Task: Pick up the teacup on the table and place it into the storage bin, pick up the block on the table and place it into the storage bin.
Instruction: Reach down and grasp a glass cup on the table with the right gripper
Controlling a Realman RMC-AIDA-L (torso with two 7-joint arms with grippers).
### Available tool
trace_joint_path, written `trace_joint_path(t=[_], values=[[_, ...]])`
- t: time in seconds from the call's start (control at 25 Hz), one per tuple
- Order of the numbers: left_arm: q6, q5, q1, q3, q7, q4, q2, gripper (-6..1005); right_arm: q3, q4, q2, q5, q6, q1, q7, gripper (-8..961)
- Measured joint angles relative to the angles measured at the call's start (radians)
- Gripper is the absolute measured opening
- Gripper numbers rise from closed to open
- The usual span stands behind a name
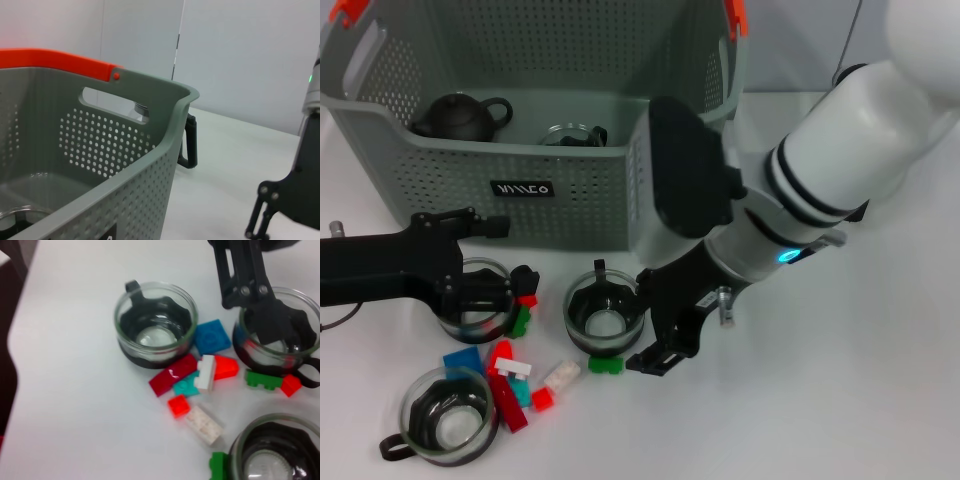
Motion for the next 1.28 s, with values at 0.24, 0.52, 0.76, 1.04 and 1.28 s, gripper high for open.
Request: trace_joint_path(t=[0.24,0.52,0.76,1.04,1.28], values=[[0.001,-0.001,0.001,0.001,0.000,0.000,0.000,891,-0.090,0.021,0.003,0.002,0.121,0.009,-0.007,685],[0.005,-0.001,0.001,0.000,0.000,0.000,-0.001,891,-0.168,0.042,0.005,0.002,0.195,0.016,-0.008,684],[0.006,-0.002,0.002,-0.001,0.000,0.000,-0.002,890,-0.177,0.052,0.004,-0.002,0.203,0.019,-0.010,683],[0.006,-0.005,0.002,-0.003,0.000,0.000,-0.003,890,-0.196,0.117,0.005,-0.004,0.204,0.058,-0.010,685],[0.007,-0.006,0.004,-0.003,-0.002,0.000,-0.003,890,-0.202,0.119,0.004,-0.014,0.204,0.068,-0.012,684]])
